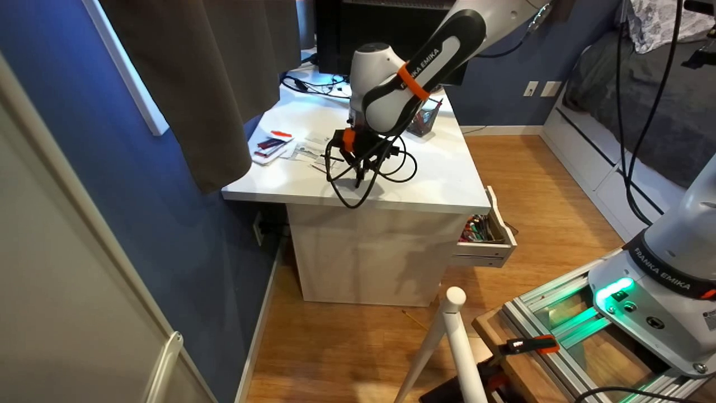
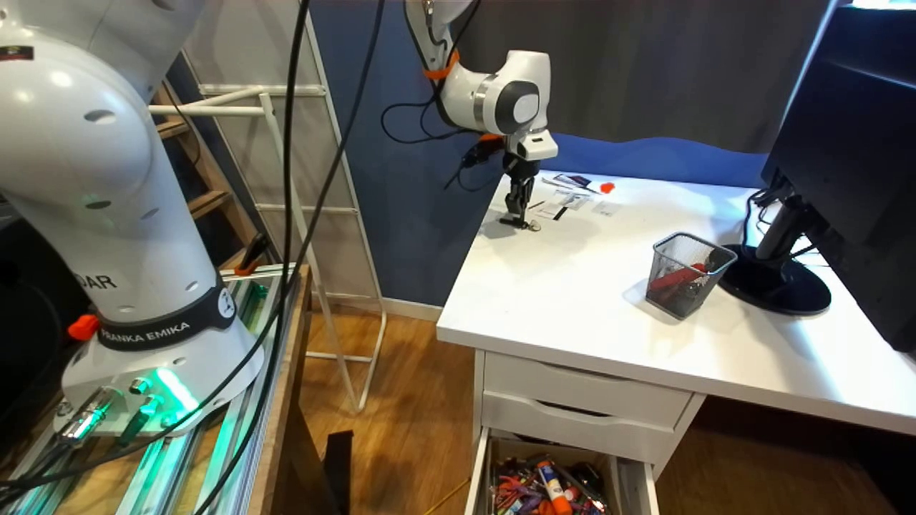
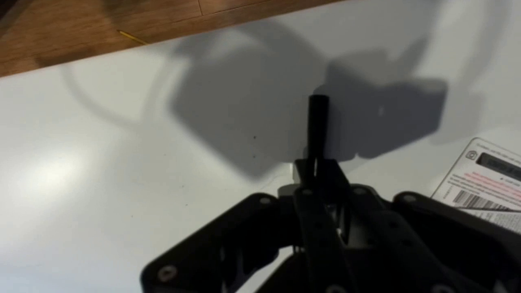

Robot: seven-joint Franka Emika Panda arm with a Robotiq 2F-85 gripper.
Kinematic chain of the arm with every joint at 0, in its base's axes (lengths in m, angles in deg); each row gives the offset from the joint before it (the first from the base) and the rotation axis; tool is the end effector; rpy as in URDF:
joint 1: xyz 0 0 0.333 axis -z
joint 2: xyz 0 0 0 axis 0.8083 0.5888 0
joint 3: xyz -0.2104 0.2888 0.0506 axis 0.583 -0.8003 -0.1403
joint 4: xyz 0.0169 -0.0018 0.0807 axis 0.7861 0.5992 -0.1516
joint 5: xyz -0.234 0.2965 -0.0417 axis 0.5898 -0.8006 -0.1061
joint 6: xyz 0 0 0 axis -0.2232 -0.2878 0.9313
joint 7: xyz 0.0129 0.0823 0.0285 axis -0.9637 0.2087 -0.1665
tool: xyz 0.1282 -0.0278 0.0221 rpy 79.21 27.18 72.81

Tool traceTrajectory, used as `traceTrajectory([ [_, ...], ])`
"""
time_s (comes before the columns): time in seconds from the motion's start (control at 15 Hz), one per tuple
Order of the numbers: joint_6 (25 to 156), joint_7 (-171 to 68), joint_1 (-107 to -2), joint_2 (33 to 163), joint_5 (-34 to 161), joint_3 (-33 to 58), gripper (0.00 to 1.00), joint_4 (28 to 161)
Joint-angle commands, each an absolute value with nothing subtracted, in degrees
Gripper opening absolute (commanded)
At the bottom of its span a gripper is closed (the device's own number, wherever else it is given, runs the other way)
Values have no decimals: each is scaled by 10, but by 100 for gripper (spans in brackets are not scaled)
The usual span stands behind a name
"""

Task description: Place the keychain in the penholder

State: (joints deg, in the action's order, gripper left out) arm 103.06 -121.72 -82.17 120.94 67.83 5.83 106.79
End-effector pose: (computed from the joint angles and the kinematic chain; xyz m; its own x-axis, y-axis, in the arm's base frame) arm 0.5767 0.3465 0.1839 0.7797 -0.6237 0.0548 -0.6220 -0.7817 -0.0467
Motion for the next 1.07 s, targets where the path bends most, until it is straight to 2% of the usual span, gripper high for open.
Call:
traceTrajectory([
  [0.0,1018,-1223,-831,1159,691,82,3,1091],
  [0.4,961,-1299,-858,1054,797,145,3,1123],
  [0.93,879,-1418,-798,941,945,118,3,1183],
  [1.0,878,-1400,-788,978,937,103,11,1146],
])
